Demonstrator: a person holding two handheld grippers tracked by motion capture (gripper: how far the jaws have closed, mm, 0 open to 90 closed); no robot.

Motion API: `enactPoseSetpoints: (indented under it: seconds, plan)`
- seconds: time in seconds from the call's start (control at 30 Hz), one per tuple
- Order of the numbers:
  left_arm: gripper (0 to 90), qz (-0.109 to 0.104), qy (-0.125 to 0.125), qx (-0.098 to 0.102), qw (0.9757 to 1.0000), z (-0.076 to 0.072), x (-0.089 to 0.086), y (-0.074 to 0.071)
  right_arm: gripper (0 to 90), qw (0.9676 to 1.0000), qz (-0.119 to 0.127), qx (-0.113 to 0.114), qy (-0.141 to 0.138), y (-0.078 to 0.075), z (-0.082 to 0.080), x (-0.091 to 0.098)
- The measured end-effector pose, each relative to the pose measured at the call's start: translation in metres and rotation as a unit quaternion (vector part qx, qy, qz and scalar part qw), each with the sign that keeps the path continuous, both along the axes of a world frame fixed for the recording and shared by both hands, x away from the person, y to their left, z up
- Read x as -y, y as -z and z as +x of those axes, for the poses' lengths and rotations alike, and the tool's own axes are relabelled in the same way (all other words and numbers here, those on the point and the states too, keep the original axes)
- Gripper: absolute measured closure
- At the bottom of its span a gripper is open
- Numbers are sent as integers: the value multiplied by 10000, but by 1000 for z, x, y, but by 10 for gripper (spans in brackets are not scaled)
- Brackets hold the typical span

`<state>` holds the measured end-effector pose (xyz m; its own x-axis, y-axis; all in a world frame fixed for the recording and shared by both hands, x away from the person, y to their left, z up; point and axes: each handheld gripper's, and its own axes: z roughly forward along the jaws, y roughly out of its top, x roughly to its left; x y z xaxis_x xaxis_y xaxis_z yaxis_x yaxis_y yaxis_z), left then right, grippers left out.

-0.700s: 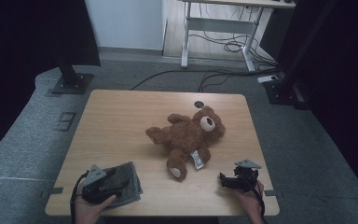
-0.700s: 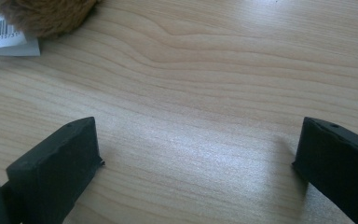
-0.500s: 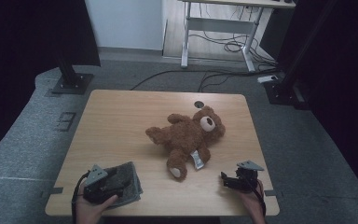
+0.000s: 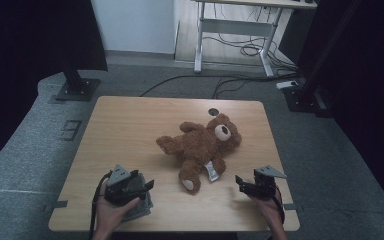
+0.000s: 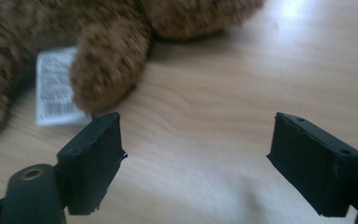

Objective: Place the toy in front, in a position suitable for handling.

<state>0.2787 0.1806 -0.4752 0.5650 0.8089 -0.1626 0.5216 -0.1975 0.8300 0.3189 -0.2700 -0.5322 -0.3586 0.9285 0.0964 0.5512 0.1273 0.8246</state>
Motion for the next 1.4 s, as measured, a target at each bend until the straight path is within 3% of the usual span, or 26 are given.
enactPoseSetpoints:
  seconds: [0.2, 0.27, 0.4, 0.63, 0.73, 0.93, 1.07, 1.33, 1.4]
  plan:
    - [268, -33, -100, -144, 9998, 29, 9, 6, 172, 9999, -25, 103, -63, -5, 13, -17]
    - [267, 45, -134, -130, 9998, 38, 13, 8, 175, 9999, -36, 108, -130, -6, 17, -24]
    - [262, 64, -27, -261, 9996, 58, 20, 12, 174, 9997, -93, 65, -225, -8, 25, -35]
    - [247, 264, -26, -174, 9995, 85, 37, 8, 176, 9995, -180, -37, -271, -8, 36, -52]
    - [239, 244, -49, -153, 9996, 96, 42, 5, 177, 9994, -179, -60, -276, -8, 38, -57]
    - [216, 179, 1, -107, 9998, 105, 51, 2, 177, 9993, -199, -10, -329, -10, 38, -70]
    - [201, 259, -23, -67, 9996, 110, 57, 1, 178, 9989, -225, 9, -421, -12, 37, -75]
    - [155, 305, -184, -214, 9991, 127, 61, 4, 179, 9990, -166, -163, -394, -2, 49, -80]
    - [146, 207, -326, -298, 9988, 132, 57, 5, 180, 9989, -176, -200, -388, 1, 53, -81]
